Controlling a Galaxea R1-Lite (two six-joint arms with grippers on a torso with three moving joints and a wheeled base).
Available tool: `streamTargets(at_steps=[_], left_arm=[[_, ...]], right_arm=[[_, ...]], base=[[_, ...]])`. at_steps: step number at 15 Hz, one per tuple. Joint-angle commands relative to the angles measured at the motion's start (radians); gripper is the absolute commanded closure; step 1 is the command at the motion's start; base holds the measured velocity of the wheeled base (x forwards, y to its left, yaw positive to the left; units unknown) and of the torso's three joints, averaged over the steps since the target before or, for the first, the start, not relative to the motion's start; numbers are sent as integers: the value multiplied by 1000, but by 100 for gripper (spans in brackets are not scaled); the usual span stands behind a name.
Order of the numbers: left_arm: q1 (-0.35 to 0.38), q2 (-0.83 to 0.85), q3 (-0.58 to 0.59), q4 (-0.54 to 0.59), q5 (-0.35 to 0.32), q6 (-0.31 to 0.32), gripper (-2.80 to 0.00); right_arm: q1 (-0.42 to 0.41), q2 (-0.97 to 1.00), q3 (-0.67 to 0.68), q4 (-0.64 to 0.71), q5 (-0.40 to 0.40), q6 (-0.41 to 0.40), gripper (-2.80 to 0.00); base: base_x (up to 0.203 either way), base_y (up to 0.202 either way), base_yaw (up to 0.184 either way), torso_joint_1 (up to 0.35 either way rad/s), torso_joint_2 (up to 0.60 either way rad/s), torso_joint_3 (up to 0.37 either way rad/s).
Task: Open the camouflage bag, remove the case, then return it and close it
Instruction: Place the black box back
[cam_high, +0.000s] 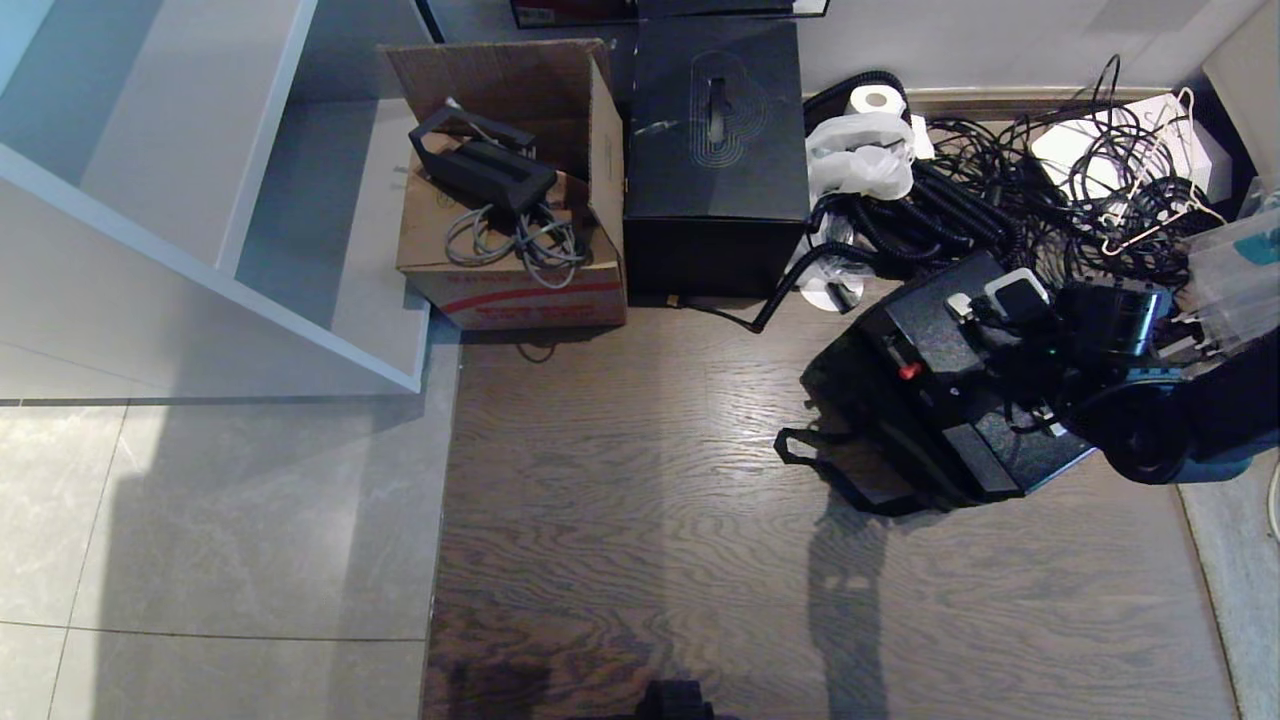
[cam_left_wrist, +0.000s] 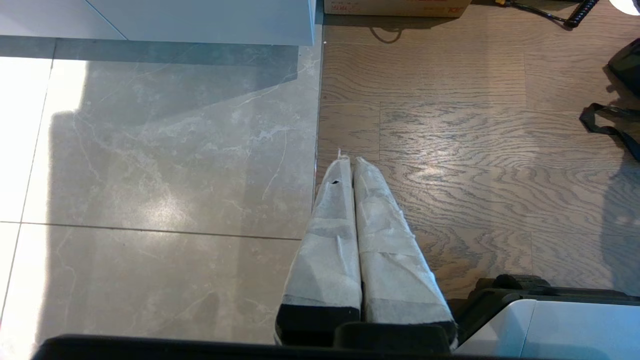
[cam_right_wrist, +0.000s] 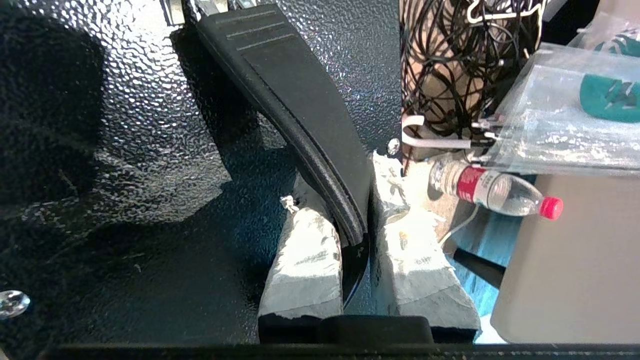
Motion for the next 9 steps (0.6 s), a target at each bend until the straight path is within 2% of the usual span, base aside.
streamTargets(at_steps=[1, 9], left_arm=[[0, 0, 0, 0, 0, -1, 0], [0, 0, 0, 0, 0, -1, 0]], right_arm=[[2, 52, -26, -9, -2, -4, 0], [0, 180, -138, -15, 37, -1, 0]], base=[[0, 0, 0, 0, 0, 0], [0, 0, 0, 0, 0, 0]])
